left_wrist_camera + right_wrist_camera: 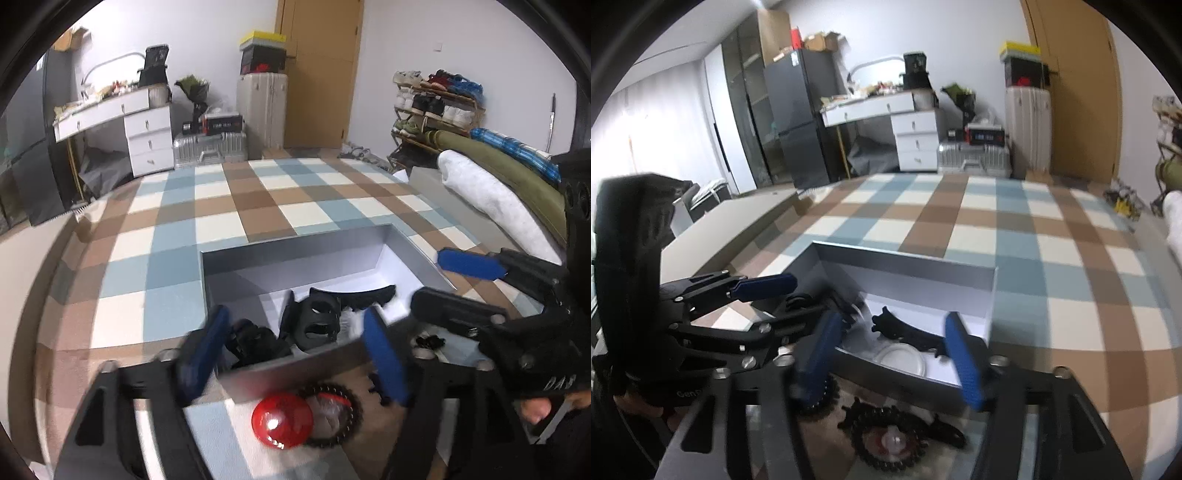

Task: Organize jewelry
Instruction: 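Carry the badge and clip into the silver box and release both, then move the right tool to the black beaded coil hair tie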

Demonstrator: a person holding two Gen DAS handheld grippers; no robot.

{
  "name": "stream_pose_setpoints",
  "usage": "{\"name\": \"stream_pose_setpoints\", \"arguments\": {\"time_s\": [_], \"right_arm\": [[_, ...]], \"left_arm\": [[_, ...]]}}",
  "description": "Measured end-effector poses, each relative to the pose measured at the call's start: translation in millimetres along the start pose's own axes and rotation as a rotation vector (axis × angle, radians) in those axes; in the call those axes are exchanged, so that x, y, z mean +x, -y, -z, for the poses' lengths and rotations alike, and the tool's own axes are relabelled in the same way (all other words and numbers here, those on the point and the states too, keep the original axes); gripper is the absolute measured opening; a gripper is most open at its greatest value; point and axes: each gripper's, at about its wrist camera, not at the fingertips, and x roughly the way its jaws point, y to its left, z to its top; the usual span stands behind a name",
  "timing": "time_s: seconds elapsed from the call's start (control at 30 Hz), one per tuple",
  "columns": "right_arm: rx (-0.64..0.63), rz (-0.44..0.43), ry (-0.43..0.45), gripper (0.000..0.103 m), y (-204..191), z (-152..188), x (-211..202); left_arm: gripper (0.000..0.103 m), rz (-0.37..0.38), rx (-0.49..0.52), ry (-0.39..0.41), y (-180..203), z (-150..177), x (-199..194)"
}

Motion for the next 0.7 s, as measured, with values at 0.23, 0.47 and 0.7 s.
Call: {"name": "stream_pose_setpoints", "arguments": {"time_s": [0.23,0.47,0.7], "right_arm": [[0.116,0.021,-0.079,0.095,24,36,-20],[0.08,0.027,-0.143,0.093,9,48,-3],[0.058,0.021,-0.168,0.072,4,54,1]], "left_arm": [[0.102,0.012,-0.053,0.026,-10,22,-26],[0.102,0.009,-0.123,-0.068,-27,45,-7],[0.102,0.002,-0.143,-0.089,-29,45,-4]]}}
